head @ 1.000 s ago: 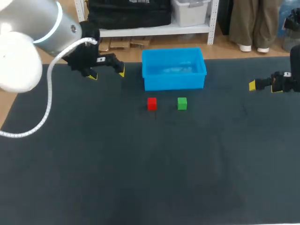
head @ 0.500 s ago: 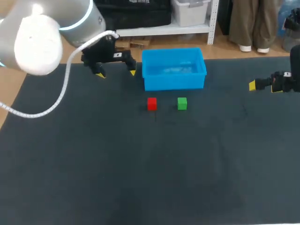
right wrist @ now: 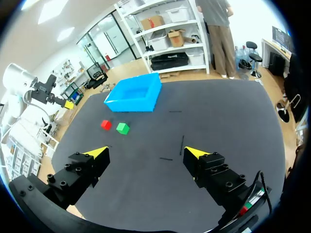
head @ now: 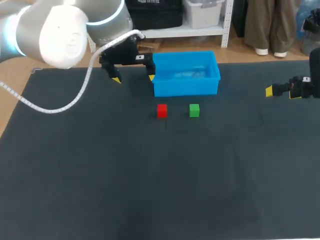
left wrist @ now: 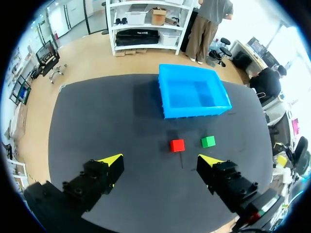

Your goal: Use the left arm to pick the red cube and place it into the blue plastic box first, then use the right arm to grasp the green cube and put it into the same blue plastic box after the first action is fully finished.

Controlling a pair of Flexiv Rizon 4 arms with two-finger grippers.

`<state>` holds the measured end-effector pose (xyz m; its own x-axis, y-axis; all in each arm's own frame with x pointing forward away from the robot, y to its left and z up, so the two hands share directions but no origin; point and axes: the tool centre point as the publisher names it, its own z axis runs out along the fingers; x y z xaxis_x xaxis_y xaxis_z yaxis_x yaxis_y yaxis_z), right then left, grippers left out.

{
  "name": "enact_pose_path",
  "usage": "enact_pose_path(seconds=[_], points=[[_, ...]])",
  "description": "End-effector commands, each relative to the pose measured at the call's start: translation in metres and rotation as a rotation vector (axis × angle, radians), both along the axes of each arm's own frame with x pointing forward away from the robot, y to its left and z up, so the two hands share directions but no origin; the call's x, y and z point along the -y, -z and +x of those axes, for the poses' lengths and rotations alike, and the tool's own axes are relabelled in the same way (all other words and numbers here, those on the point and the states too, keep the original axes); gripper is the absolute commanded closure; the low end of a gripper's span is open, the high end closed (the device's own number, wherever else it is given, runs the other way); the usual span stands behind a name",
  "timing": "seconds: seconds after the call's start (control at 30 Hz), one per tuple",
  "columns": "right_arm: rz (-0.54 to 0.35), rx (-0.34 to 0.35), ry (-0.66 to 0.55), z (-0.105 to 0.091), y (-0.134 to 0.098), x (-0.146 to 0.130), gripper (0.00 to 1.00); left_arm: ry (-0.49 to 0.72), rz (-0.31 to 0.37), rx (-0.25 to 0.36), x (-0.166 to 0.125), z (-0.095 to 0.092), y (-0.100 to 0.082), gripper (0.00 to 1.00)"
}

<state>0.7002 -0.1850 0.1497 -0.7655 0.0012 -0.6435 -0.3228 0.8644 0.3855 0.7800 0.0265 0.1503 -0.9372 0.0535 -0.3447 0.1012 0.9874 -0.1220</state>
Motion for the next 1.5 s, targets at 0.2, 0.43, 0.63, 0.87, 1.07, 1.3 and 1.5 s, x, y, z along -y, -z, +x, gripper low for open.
enact_pose_path(seconds=[0.2, 0.43, 0.63, 0.87, 1.07, 1.3, 1.5], points=[[0.001, -0.001, -0.003, 0.000, 0.000, 0.001, 0.00, -0.024, 0.050, -0.042, 0.017, 0.016, 0.010, 0.00], [0.001, -0.001, -0.003, 0.000, 0.000, 0.001, 0.00, -0.034, 0.046, -0.068, 0.025, 0.020, 0.013, 0.00], [0.001, -0.001, -0.003, 0.000, 0.000, 0.001, 0.00, -0.037, 0.049, -0.078, 0.031, 0.023, 0.015, 0.00], [0.001, -0.001, -0.003, 0.000, 0.000, 0.001, 0.00, -0.047, 0.065, -0.116, 0.039, 0.025, 0.025, 0.00], [0.001, -0.001, -0.003, 0.000, 0.000, 0.001, 0.00, -0.054, 0.069, -0.151, 0.044, 0.025, 0.035, 0.00], [0.001, -0.001, -0.003, 0.000, 0.000, 0.001, 0.00, -0.054, 0.072, -0.169, 0.047, 0.027, 0.044, 0.00], [0.001, -0.001, -0.003, 0.000, 0.000, 0.001, 0.00, -0.050, 0.068, -0.179, 0.054, 0.026, 0.049, 0.00]])
